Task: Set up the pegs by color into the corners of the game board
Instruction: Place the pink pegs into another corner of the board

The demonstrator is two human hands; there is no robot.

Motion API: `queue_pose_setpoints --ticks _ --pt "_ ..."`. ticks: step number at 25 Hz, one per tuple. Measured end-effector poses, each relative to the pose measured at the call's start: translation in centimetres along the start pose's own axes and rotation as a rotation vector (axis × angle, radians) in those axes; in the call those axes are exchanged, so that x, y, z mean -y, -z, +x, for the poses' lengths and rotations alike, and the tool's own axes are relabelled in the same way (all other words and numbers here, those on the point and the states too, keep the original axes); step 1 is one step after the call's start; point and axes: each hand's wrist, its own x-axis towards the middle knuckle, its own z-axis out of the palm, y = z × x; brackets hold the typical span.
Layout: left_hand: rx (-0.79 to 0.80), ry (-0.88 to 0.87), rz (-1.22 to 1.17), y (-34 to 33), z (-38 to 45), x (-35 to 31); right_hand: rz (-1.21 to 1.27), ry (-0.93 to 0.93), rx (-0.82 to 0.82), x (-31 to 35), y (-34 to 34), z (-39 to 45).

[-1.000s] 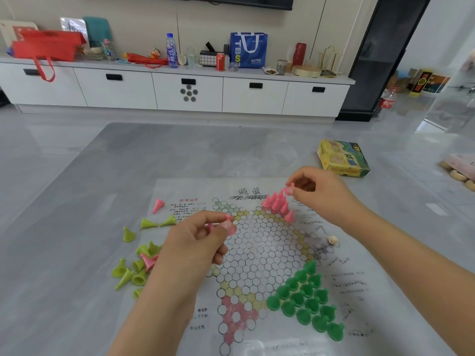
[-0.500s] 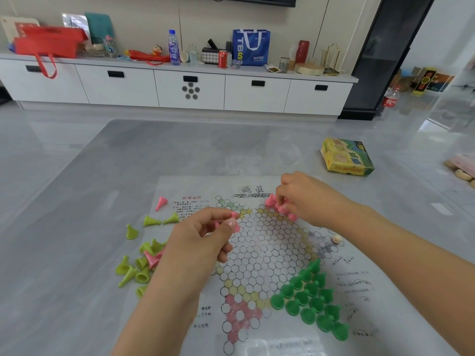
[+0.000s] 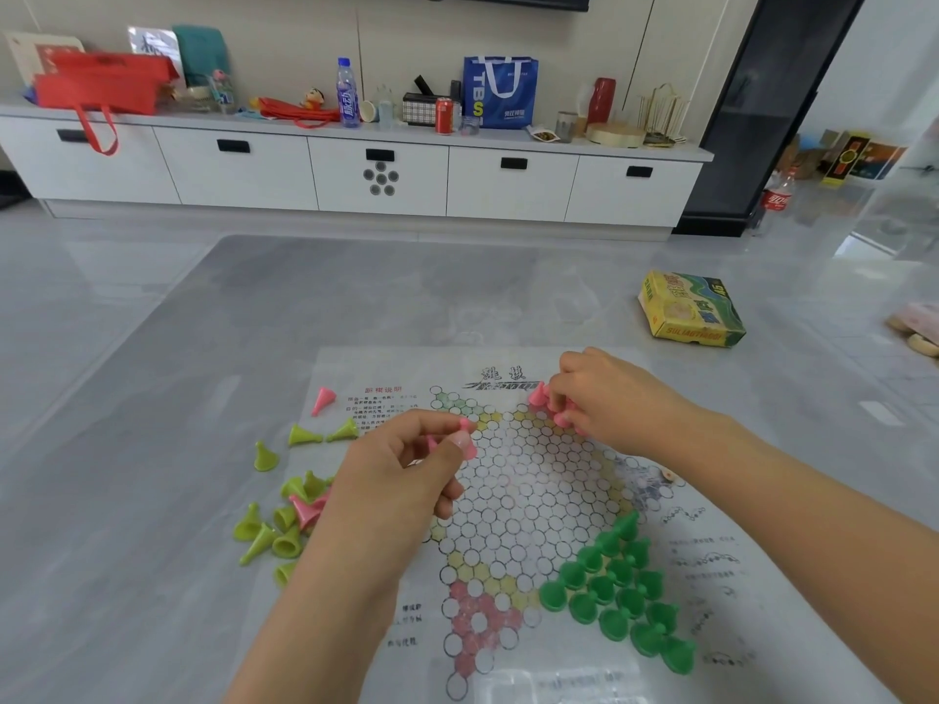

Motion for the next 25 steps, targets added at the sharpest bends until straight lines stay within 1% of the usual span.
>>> queue_pose_setpoints --ticks 3,6,8,10,12,16,19,21,22,23,25 --pt "-0.007 0.002 -0.009 0.0 0.0 0.0 0.023 0.002 -0.005 0.1 0.3 -0.3" --pt "0.005 0.017 -0.026 0.0 0.0 0.0 0.043 -0.003 -0.076 0.9 1.8 -0.6" --pt "0.012 0.018 -0.037 -0.2 0.0 -0.1 0.133 0.039 -0.119 2.3 3.1 -0.8" --pt "0.009 0.016 -0.042 -0.2 -0.1 -0.2 0.342 0.096 -0.086 4.1 3.9 -1.1" --pt "-0.001 0.017 -0.043 0.0 -0.1 -0.3 0.561 0.114 0.007 5.6 4.3 -1.5" --pt "-0.040 0.015 -0.004 0.7 -0.3 -0.2 0.697 0.138 0.082 6.8 4.2 -1.4" --pt "-0.092 -0.016 0.001 1.8 -0.2 -0.2 0.818 0.130 0.077 7.6 3.7 -0.7" --pt "-0.180 -0.027 -0.039 3.1 0.1 -0.1 0.814 0.066 0.038 8.2 2.8 -0.1" --pt "-0.225 -0.024 -0.089 3.9 0.3 0.0 0.759 0.046 0.036 8.6 2.4 0.3" --pt "-0.257 -0.018 -0.156 4.7 0.3 0.0 0.673 0.055 0.049 9.2 1.9 0.6" --pt "-0.292 -0.011 -0.290 6.0 0.4 0.1 0.494 0.159 0.102 10.5 1.0 0.9"
